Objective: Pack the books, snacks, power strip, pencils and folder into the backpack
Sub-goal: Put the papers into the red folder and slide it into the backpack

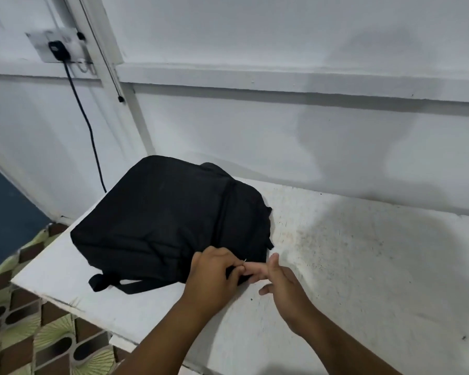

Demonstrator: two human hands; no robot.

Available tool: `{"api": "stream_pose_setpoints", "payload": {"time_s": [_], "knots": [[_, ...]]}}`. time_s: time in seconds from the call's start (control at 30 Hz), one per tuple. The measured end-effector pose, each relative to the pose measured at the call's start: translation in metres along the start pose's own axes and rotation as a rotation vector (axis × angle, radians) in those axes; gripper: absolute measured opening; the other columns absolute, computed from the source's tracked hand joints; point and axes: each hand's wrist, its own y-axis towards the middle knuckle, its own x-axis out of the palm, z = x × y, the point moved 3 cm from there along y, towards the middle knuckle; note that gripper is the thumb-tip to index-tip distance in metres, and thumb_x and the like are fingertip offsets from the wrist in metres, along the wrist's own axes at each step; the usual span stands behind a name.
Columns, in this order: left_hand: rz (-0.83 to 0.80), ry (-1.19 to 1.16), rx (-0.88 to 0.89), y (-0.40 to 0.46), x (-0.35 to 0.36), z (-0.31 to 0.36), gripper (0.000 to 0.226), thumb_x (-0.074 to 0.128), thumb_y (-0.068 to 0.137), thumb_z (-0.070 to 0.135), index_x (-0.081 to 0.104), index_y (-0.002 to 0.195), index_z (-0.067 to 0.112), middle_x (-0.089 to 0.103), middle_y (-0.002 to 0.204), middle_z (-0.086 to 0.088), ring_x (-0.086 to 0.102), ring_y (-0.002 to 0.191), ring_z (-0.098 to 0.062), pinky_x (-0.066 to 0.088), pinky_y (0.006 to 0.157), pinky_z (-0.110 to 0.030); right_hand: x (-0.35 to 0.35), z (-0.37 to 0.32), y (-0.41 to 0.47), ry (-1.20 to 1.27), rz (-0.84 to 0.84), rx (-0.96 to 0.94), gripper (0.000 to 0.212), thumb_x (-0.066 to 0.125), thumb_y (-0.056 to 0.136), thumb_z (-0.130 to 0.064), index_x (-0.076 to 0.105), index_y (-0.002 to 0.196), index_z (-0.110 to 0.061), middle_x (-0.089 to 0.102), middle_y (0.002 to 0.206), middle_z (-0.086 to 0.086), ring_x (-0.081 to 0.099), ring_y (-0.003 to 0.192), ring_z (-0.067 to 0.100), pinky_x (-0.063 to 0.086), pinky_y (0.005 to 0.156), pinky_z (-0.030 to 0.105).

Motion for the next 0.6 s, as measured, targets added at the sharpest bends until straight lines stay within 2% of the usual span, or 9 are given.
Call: {"api": "stream_pose_setpoints", "payload": {"time_s": [0.1,0.2,0.27,0.33,0.4,0.5,0.6], "knots": [[0.028,0.075,-0.08,-0.008,0.001,0.006,0.01,0.063,0.093,0.03,0.07,0.087,0.033,0.061,0.087,0.021,0.046,0.095,-0.003,0.03,0.081,-0.027,-0.004,-0.004,0.006,0.015,0.089,0.091,0.056,0.029,0.104,-0.053,0.077,0.097,-0.025,0.076,0.093,-0.01,0.07,0.089,0.009,0.057,0.08,0.034],[0.115,0.132,-0.131,-0.016,-0.001,0.015,0.013,0.065,0.092,0.028,0.065,0.079,0.032,0.052,0.09,0.02,0.043,0.1,-0.006,0.026,0.08,-0.027,-0.003,-0.01,0.018,-0.039,0.168,0.159,0.046,0.058,0.094,-0.051,0.075,0.08,-0.011,0.076,0.076,0.0,0.072,0.073,0.02,0.056,0.064,0.03],[0.119,0.196,-0.158,-0.02,-0.003,0.017,0.015,0.061,0.095,0.028,0.068,0.082,0.032,0.047,0.097,0.019,0.04,0.105,-0.009,0.021,0.081,-0.029,-0.001,-0.014,0.028,-0.079,0.189,0.148,0.042,0.067,0.09,-0.04,0.07,0.069,-0.003,0.073,0.068,0.007,0.071,0.063,0.023,0.051,0.055,0.026],[0.092,0.263,-0.228,-0.023,-0.011,0.013,0.019,0.057,0.096,0.025,0.067,0.082,0.033,0.043,0.099,0.018,0.037,0.105,-0.01,0.017,0.08,-0.03,0.001,-0.014,0.034,-0.087,0.222,0.148,0.033,0.064,0.091,-0.022,0.065,0.066,0.0,0.071,0.065,0.012,0.067,0.055,0.021,0.046,0.046,0.021],[0.132,0.298,-0.285,-0.028,-0.025,0.003,0.024,0.062,0.087,0.015,0.066,0.072,0.033,0.044,0.092,0.017,0.038,0.098,-0.012,0.015,0.076,-0.032,-0.003,-0.01,0.037,-0.067,0.267,0.172,0.028,0.058,0.091,-0.015,0.065,0.072,0.004,0.071,0.068,0.015,0.066,0.056,0.021,0.044,0.045,0.02],[0.211,0.353,-0.405,-0.038,-0.054,-0.036,0.027,0.069,0.078,0.009,0.066,0.063,0.032,0.045,0.086,0.015,0.039,0.091,-0.015,0.014,0.073,-0.032,-0.013,0.0,0.039,-0.032,0.304,0.214,0.028,0.056,0.094,-0.014,0.065,0.083,0.01,0.071,0.076,0.02,0.068,0.058,0.022,0.05,0.05,0.024],[0.206,0.385,-0.486,-0.045,-0.075,-0.068,0.026,0.065,0.087,0.015,0.073,0.072,0.035,0.045,0.09,0.012,0.039,0.096,-0.017,0.015,0.078,-0.033,-0.016,0.006,0.043,-0.053,0.304,0.22,0.027,0.057,0.097,-0.018,0.068,0.083,0.002,0.072,0.073,0.015,0.07,0.058,0.022,0.055,0.059,0.034]]}}
